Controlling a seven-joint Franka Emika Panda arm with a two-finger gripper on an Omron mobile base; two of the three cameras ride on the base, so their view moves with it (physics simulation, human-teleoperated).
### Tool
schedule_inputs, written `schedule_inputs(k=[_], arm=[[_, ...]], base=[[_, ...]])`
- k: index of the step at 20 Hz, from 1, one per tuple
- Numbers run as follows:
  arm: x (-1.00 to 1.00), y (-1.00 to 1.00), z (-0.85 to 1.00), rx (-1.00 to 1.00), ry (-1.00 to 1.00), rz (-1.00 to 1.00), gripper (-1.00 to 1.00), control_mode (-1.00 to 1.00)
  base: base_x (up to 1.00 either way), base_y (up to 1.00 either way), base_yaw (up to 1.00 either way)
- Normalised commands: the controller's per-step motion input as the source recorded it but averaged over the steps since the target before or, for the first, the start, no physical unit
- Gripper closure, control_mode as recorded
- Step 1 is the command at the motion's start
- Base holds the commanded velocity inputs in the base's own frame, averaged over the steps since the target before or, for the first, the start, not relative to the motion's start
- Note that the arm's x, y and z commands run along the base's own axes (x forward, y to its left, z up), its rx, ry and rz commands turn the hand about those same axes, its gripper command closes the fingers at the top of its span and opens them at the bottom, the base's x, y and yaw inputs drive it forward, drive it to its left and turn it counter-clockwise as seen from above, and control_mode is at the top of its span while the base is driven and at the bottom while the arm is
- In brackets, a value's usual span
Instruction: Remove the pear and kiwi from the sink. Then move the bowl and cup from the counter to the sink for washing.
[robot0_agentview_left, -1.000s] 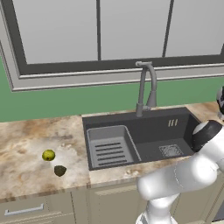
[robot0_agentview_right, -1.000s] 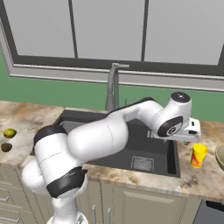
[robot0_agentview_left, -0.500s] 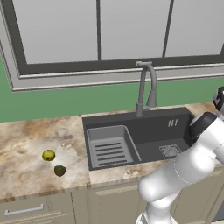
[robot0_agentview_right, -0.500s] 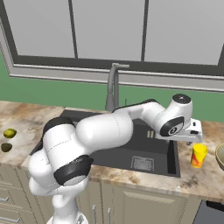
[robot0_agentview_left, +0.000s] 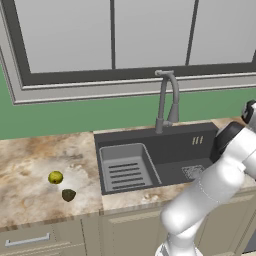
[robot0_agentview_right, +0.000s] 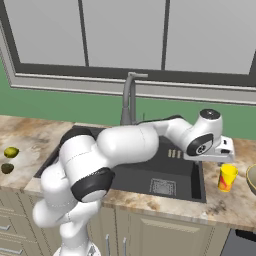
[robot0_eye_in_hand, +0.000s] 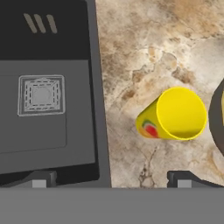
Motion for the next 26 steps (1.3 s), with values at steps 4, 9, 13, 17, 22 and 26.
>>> schedule_inputs(k=[4, 9, 13, 17, 22, 26], arm=[[0.07, -0.24, -0.04, 0.02, 0.00, 0.00, -1.00, -1.00], [0.08, -0.18, -0.09, 0.02, 0.00, 0.00, -1.00, -1.00], [0.16, -0.15, -0.12, 0.01, 0.05, 0.00, -1.00, -1.00], [0.14, -0.13, -0.14, 0.01, 0.05, 0.00, -1.00, -1.00], [0.05, -0.09, -0.19, 0.01, 0.03, 0.00, -1.00, -1.00], [0.05, -0.12, -0.17, 0.02, 0.03, 0.00, -1.00, -1.00]], base=[[0.00, 0.00, 0.00], [0.00, 0.00, 0.00], [0.00, 0.00, 0.00], [0.00, 0.00, 0.00], [0.00, 0.00, 0.00], [0.00, 0.00, 0.00]])
